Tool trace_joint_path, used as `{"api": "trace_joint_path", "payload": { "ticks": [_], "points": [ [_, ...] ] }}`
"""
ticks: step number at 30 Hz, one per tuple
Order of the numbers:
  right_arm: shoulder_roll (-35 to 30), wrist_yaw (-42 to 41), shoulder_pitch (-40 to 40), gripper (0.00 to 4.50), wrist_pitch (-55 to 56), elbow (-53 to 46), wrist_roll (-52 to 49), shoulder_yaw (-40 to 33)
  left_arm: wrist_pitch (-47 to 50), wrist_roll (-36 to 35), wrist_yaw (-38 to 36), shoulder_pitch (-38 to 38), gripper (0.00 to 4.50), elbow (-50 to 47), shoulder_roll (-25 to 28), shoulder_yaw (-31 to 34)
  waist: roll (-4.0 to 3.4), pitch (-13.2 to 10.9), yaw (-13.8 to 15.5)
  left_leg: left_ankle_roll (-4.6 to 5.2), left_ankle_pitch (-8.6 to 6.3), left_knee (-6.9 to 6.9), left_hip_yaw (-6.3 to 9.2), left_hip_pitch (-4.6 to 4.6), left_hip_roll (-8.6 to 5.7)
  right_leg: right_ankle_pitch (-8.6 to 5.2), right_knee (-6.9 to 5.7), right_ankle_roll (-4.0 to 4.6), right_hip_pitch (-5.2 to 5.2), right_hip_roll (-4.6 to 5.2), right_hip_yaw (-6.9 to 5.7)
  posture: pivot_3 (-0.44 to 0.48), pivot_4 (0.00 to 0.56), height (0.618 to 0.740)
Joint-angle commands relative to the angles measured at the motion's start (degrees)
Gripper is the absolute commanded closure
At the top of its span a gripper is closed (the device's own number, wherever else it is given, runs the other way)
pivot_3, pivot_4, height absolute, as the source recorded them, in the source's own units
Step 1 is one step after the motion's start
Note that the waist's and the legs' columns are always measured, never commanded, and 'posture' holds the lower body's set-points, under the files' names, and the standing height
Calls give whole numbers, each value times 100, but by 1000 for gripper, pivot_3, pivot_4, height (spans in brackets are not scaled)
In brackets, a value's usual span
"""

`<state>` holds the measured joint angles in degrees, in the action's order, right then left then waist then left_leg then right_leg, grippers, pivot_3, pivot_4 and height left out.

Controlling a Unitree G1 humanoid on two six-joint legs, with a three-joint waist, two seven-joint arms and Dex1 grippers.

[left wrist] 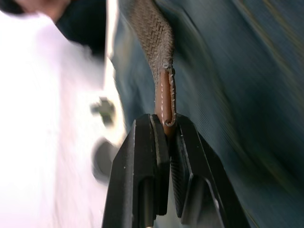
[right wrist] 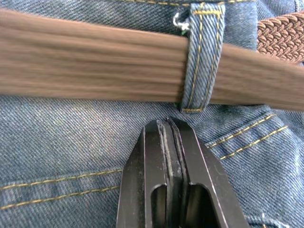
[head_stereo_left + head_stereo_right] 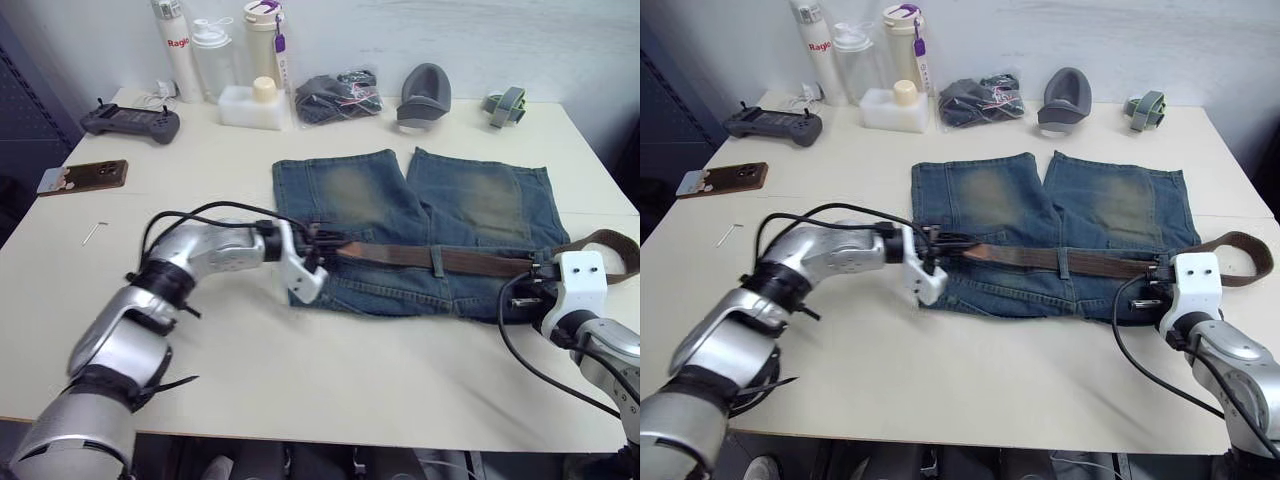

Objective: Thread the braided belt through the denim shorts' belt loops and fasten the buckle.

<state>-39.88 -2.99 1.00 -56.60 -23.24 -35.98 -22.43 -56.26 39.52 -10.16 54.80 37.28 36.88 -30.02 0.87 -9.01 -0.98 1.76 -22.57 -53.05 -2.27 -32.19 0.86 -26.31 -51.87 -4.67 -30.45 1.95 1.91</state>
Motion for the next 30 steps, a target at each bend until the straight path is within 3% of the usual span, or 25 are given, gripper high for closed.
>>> {"api": "trace_joint_path", "payload": {
  "ticks": [1,7,11,17,18,22,28,30],
  "points": [
    [98,-98,-1,4500,-199,271,167,162,181,-534,-413,-132,4420,-490,263,397,15,11,12,1,0,-2,0,-1,-1,0,0,0,0,4,-3,0,150,656],
    [129,-404,281,4500,-175,423,314,332,728,-1346,-1126,-587,4420,-748,72,648,30,30,-58,7,-4,-7,-5,0,-8,0,-5,0,1,27,-23,0,150,656],
    [12,-656,263,4500,-194,333,385,325,1165,-2108,-1997,-771,3005,-727,27,767,29,34,-93,7,-4,-7,-5,1,-8,0,-8,0,0,25,-25,0,150,656],
    [-527,-1649,175,4500,-187,-776,-223,-226,2561,-3596,-2793,-1065,384,-907,90,1686,14,28,-75,7,-4,-3,-4,0,-7,-3,-12,6,-6,25,-27,0,150,656],
    [-737,-2036,155,4177,-165,-1080,-459,-245,2894,-3911,-2983,-1158,8,-1067,78,1828,3,25,-73,8,-4,-4,-4,0,-7,-3,-11,6,-6,26,-28,0,150,656],
    [-1326,-2834,189,2894,-256,-1871,-961,57,4131,-4855,-3652,-1561,0,-1781,46,2132,-37,22,-54,13,-7,-6,-4,-3,-13,-3,-10,6,-6,33,-29,0,150,656],
    [-2241,-3297,492,72,892,-2224,585,1989,5991,-5898,-4379,-2557,0,-3360,380,2339,-33,24,-73,12,-7,-3,6,-2,-12,-4,4,7,2,37,-40,0,150,656],
    [-2476,-3433,581,72,1156,-2130,1107,2571,6295,-5955,-4349,-2672,0,-3576,428,2420,-35,23,-59,11,-6,-4,5,-2,-12,-5,5,8,0,40,-40,0,150,656]
  ]
}}
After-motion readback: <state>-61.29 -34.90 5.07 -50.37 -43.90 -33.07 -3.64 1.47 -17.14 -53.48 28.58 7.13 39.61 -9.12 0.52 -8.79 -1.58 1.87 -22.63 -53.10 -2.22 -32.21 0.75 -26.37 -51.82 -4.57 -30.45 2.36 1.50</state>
